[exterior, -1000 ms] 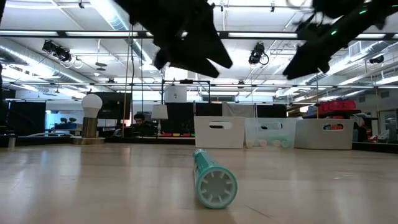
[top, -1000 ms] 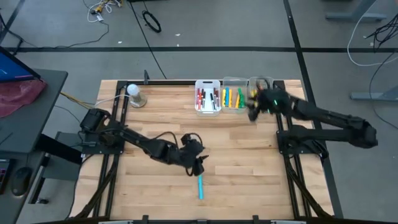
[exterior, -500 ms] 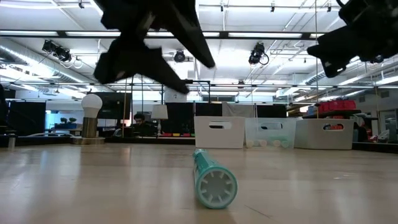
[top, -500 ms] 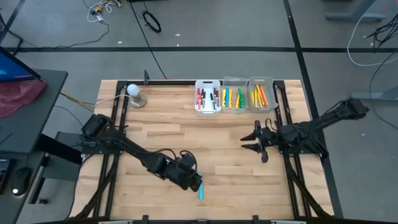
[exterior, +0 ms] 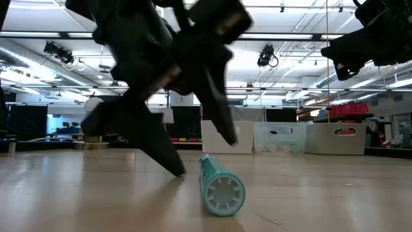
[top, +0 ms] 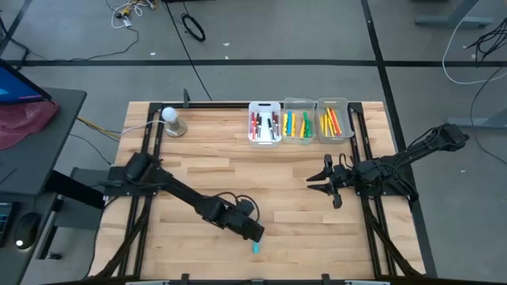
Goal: Pick & Place Markers
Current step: Put the light blue highlighter pen into the transparent bin
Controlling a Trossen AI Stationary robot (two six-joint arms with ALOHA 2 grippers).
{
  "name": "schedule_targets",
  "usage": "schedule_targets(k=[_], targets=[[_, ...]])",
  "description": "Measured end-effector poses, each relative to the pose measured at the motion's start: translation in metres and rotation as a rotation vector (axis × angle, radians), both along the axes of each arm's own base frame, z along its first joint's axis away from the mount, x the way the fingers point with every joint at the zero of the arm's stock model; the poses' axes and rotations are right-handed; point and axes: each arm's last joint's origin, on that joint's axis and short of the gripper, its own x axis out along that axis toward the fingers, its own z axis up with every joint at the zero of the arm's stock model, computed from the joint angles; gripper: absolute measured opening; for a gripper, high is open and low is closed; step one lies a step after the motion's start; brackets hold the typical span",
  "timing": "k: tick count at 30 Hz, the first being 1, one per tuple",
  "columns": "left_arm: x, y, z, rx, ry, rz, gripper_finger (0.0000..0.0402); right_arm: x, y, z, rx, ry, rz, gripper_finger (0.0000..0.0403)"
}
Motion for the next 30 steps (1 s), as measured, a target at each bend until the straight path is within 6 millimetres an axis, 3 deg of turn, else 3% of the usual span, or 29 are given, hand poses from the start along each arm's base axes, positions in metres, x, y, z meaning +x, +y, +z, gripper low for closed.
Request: schedule_targets(k=[5,11,19,30], targets=[[0.008,-0.003,-0.007,0.08,0.034,0.021,0.0279,0.0,-0.001,0.0,-0.003,0.0,-0.022,0.01],[0.003,-0.001,-0.01,0.185,0.105,0.023,0.0275,0.0,-0.001,0.0,-0.003,0.001,-0.026,0.01],[-0.005,0.006,-0.016,0.305,0.165,0.065,0.0222,0.0,-0.001,0.0,0.001,0.002,-0.026,0.01],[-0.007,0.008,-0.009,0.255,0.179,0.107,0.0172,0.0,-0.001,0.0,0.003,0.004,-0.027,0.01]])
